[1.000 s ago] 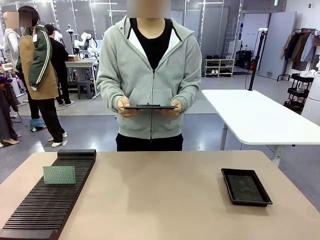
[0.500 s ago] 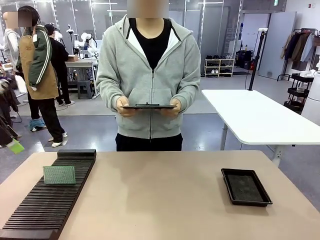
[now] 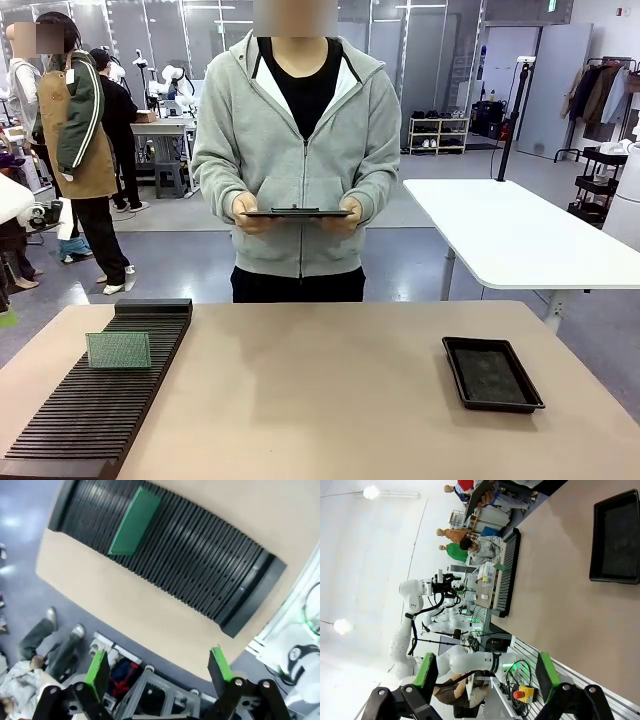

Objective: Inspect the PCB.
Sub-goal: Pick up the Blank PCB and present it to the human.

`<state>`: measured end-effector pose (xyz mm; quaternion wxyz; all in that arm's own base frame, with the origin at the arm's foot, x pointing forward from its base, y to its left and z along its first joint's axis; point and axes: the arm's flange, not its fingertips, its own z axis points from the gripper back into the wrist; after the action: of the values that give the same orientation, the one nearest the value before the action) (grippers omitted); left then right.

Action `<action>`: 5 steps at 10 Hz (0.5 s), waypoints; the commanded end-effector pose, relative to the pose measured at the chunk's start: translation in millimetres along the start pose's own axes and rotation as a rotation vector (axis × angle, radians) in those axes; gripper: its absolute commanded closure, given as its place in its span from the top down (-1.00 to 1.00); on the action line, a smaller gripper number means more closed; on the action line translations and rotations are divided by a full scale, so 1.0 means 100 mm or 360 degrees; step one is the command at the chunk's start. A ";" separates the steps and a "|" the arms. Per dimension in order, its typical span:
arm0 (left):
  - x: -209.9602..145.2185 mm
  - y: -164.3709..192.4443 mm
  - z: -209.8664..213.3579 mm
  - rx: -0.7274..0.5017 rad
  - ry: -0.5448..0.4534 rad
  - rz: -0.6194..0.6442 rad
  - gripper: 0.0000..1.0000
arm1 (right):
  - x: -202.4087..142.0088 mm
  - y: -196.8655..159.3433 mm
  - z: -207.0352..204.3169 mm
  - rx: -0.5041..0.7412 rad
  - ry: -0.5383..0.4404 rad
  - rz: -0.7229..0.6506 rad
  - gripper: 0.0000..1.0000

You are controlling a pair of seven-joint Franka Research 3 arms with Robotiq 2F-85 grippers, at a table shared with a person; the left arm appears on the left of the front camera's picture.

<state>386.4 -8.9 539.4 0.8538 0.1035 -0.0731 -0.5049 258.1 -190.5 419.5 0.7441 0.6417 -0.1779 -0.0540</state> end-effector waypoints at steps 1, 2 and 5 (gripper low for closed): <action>0.06 -0.06 0.06 0.0026 0.0010 0.0019 1.00 | -0.01 0.01 0.02 0.0003 0.0012 0.0007 1.00; 0.06 -0.06 0.06 0.0026 0.0010 0.0019 1.00 | -0.01 0.01 0.02 0.0003 0.0012 0.0007 1.00; 0.09 0.08 -0.04 0.0022 0.0011 -0.0044 1.00 | -0.01 0.01 0.02 0.0003 0.0012 0.0007 1.00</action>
<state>387.3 -16.4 538.6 0.8501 0.0996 -0.0771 -0.5113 258.1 -190.5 419.5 0.7441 0.6417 -0.1779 -0.0540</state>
